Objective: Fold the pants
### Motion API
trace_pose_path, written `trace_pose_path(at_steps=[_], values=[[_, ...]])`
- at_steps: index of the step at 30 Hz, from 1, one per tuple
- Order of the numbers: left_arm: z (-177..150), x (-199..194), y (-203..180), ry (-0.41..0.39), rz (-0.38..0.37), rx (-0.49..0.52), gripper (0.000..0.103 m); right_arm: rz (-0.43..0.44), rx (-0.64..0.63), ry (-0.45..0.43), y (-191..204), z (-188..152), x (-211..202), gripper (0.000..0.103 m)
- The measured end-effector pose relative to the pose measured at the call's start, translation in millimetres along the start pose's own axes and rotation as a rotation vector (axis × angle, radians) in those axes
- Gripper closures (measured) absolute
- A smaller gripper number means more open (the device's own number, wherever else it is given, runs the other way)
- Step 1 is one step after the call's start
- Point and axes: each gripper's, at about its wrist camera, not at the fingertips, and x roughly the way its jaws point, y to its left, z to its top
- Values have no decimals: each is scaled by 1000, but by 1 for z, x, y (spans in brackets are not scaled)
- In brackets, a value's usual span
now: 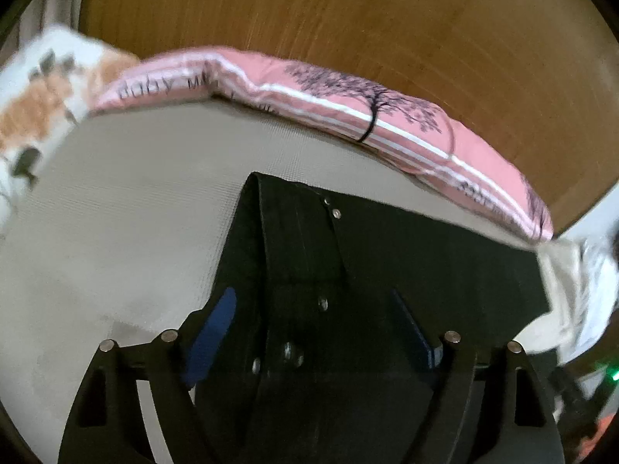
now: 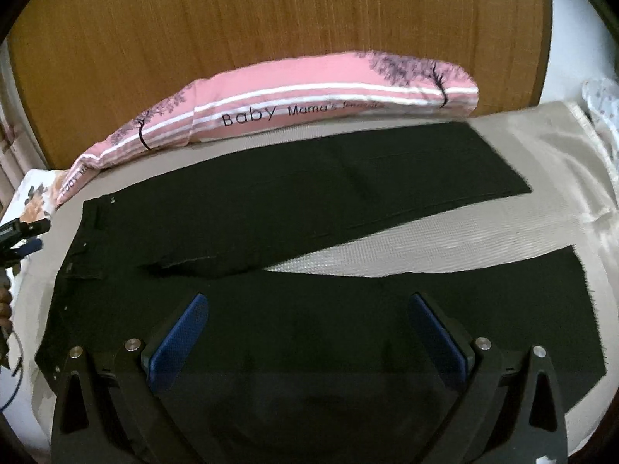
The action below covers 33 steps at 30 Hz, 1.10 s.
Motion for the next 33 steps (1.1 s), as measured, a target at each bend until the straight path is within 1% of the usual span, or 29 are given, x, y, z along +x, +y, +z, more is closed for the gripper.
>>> trace_pose_path(at_steps=[2,3,4,5,7,13,15,19,21,22,23,25,30,32,33], values=[[10,16,12,37,-56,-46,40,16,32,13,-1,3,9,0],[15,26,19,63,-90,-78,43,27,49,14,-1,5,13,0],[20,35,25,79,-122,-106,49,35,64,17,-1,7,18,0],[23,40,30,85,-138,-123,52,36,69,22,-1,9,23,0],[30,53,37,103,-140,-135,53,26,74,34,2,11,32,0],[40,77,48,141,-140,-126,55,24,75,64,12,20,58,0],[43,78,52,136,-165,-123,55,31,79,65,15,23,63,0],[49,86,52,142,-182,-103,55,34,73,63,21,29,72,0],[53,89,51,146,-179,-94,62,35,72,67,23,31,77,0],[56,89,50,143,-194,-93,71,38,76,70,24,32,80,0],[58,90,50,148,-201,-95,76,43,78,71,25,33,81,0],[62,93,50,153,-212,-100,77,47,72,75,28,33,84,0],[73,106,48,152,-197,-87,79,48,54,75,31,35,88,0],[80,115,49,151,-219,-115,79,50,49,75,31,35,89,0],[82,119,50,152,-216,-133,79,48,45,74,31,36,89,0]])
